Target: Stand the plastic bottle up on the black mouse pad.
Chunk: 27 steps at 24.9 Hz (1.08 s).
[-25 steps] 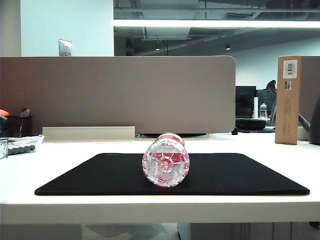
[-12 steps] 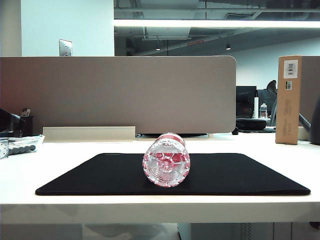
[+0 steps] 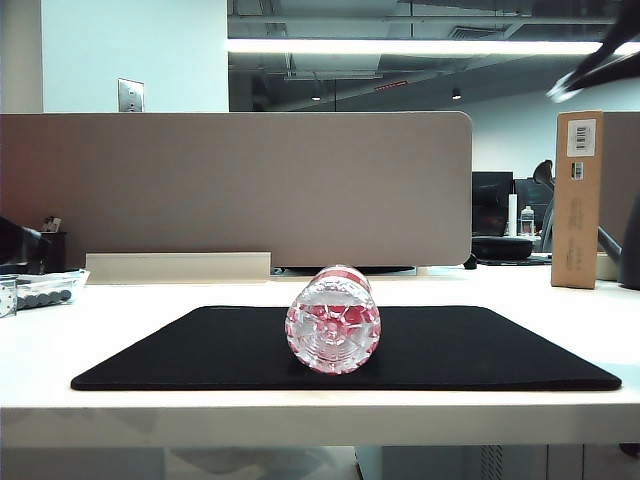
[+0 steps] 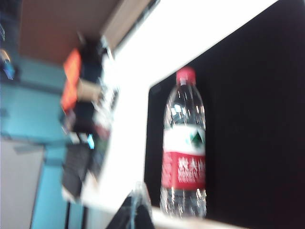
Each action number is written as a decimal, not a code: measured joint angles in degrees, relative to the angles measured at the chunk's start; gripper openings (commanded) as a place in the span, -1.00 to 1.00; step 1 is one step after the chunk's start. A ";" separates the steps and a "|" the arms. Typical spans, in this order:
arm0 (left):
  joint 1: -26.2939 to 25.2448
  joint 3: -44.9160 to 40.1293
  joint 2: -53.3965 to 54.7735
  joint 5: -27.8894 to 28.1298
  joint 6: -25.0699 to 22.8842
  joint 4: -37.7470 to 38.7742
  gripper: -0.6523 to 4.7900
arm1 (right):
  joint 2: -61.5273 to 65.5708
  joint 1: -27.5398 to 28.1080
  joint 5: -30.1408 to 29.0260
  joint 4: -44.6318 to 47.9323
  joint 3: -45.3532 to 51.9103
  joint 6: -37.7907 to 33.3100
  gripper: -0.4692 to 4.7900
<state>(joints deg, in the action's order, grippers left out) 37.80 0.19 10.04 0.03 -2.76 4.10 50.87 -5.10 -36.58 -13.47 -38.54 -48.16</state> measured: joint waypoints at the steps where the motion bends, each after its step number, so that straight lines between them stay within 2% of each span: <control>1: -0.02 0.00 -0.02 0.00 0.00 0.02 -0.77 | 4.11 -1.42 -0.44 -1.62 -2.95 1.44 -0.84; 5: 0.02 0.00 -0.02 -0.02 0.00 0.00 -0.77 | 19.37 -6.56 -0.63 -3.37 -14.05 6.01 -0.84; 6: 0.00 0.00 -0.02 0.00 0.02 0.00 -0.78 | 26.80 -8.72 -0.68 -8.17 -20.79 8.11 -0.80; 8: 0.02 0.00 -0.02 0.00 0.02 0.00 -0.77 | 38.51 -11.69 -0.52 -13.33 -31.80 11.65 -0.55; 9: 0.02 0.00 -0.02 0.00 0.00 0.00 -0.77 | 41.79 -12.48 -0.50 -15.63 -35.10 12.90 -0.30; 10: 0.02 0.00 -0.02 0.00 0.00 0.00 -0.78 | 48.59 -14.16 -0.15 -21.70 -42.40 15.65 -0.05; 12: 0.02 0.00 -0.02 0.00 0.02 0.00 -0.77 | 56.19 -16.13 2.58 -30.86 -51.15 18.62 0.26; 13: 0.02 0.00 -0.02 0.00 0.02 0.00 -0.77 | 61.02 -17.25 4.85 -35.80 -56.94 19.39 0.26; 15: 0.02 0.00 -0.02 0.00 0.00 0.00 -0.77 | 64.37 -18.19 6.75 -38.99 -60.61 20.06 0.28; 17: 0.00 0.00 -0.04 0.00 0.00 0.00 -0.77 | 66.36 -18.93 7.89 -41.18 -62.84 20.59 0.38; 22: 0.02 0.00 -0.04 0.00 0.02 0.00 -0.77 | 68.17 -21.07 13.40 -41.86 -65.85 20.90 0.51; 24: 0.02 0.00 -0.11 0.00 0.02 0.00 -0.77 | 68.17 -21.75 14.97 -41.79 -66.23 20.96 0.67; 27: 0.02 0.00 -0.11 0.00 0.00 0.00 -0.78 | 68.17 -22.23 17.59 -40.76 -66.25 21.64 0.70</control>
<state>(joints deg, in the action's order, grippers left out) 37.82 0.19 9.93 0.03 -2.76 4.10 119.04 -27.33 -18.98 -54.24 -104.79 -26.52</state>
